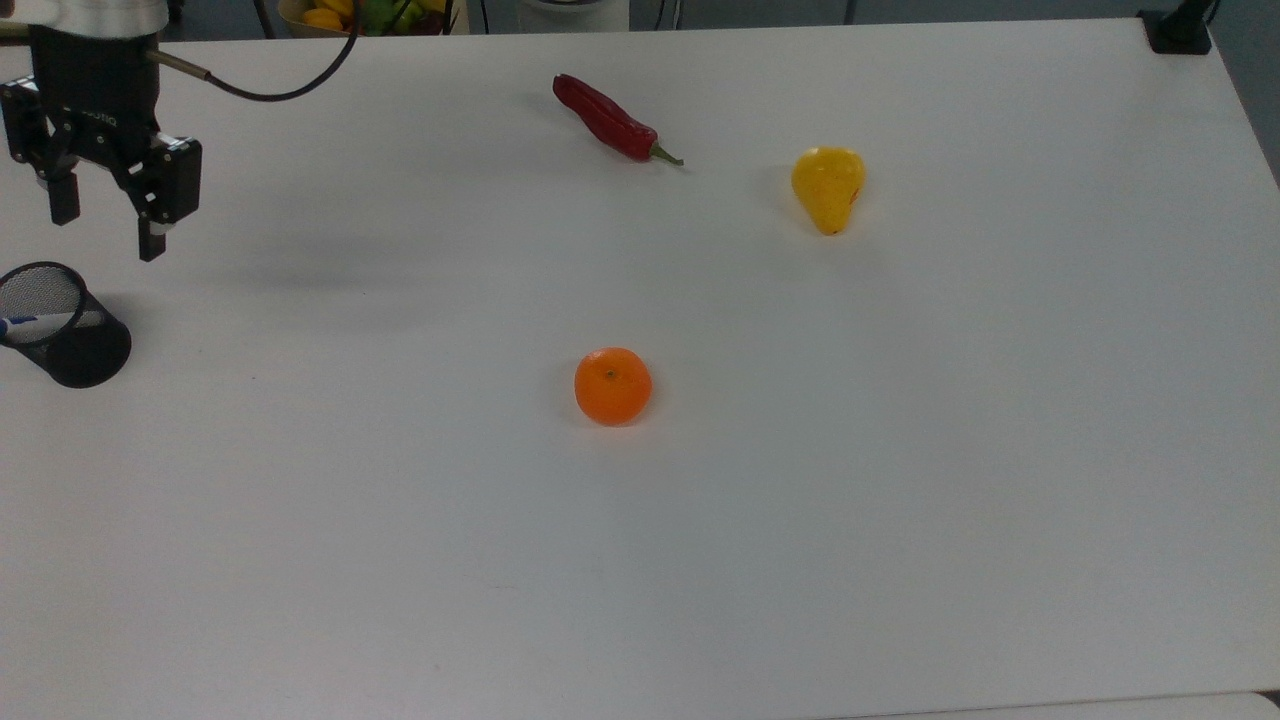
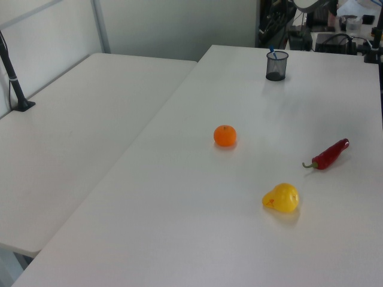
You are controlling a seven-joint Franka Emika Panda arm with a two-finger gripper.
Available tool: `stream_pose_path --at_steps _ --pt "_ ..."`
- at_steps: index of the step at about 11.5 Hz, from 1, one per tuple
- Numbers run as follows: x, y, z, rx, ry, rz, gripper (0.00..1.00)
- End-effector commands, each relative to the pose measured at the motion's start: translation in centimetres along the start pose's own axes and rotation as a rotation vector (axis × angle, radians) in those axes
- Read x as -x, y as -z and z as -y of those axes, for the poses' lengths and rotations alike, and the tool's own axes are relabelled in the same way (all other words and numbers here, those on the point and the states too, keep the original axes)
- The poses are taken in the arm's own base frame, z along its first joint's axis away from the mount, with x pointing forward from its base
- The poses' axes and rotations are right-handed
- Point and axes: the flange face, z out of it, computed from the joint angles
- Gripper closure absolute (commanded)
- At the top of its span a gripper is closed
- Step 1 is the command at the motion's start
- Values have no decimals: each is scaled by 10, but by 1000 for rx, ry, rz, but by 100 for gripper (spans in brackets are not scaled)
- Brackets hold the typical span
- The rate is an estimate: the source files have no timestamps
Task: Take marker pen
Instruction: 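Move the open gripper over the black mesh pen cup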
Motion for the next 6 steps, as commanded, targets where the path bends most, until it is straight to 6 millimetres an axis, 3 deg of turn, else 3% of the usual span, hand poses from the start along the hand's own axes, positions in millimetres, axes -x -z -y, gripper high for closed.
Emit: stream_pose_path --at_steps 1,4,6 --pt "3 -31 -16 35 -70 -65 21" --pt "10 -66 -38 64 -126 -124 21" --pt "14 -78 -58 84 -156 -146 22"
